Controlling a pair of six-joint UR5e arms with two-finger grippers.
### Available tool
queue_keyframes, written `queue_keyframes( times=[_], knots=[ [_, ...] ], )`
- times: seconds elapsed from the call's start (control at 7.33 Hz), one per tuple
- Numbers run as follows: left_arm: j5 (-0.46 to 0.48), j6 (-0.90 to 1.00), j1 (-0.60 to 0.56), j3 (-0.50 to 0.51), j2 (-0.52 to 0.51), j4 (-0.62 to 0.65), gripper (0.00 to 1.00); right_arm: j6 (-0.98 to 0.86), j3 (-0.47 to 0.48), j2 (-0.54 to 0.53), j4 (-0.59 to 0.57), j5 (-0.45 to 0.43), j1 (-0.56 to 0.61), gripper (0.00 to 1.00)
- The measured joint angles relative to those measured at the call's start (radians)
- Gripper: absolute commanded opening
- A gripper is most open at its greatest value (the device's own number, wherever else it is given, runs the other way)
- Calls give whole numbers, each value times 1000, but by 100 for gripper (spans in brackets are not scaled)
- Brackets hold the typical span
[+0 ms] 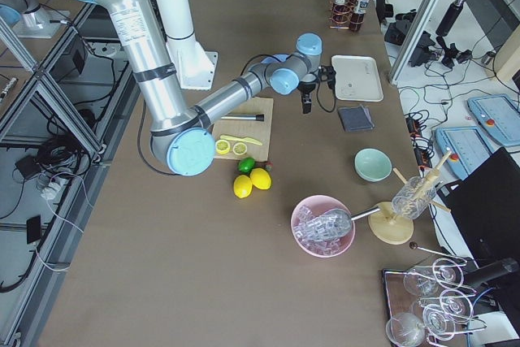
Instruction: Pick orange to plate
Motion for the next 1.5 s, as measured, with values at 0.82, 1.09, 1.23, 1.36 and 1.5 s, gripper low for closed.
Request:
queue_keyframes(
  times=[0.82,1.09,1.23,1.36,1.5],
  knots=[
    [-59,413,-281,59,272,-22,97,-920,-160,-330,-166,128,554,100],
    [-51,414,-303,96,279,-27,97,-989,-210,-312,-225,118,604,100],
    [-50,414,-308,117,275,-36,97,-998,-216,-307,-232,116,612,100],
    [-49,416,-316,133,275,-54,97,-1001,-218,-304,-233,112,615,100],
    [-51,416,-332,149,278,-70,97,-1003,-217,-302,-232,105,615,100]
  ],
)
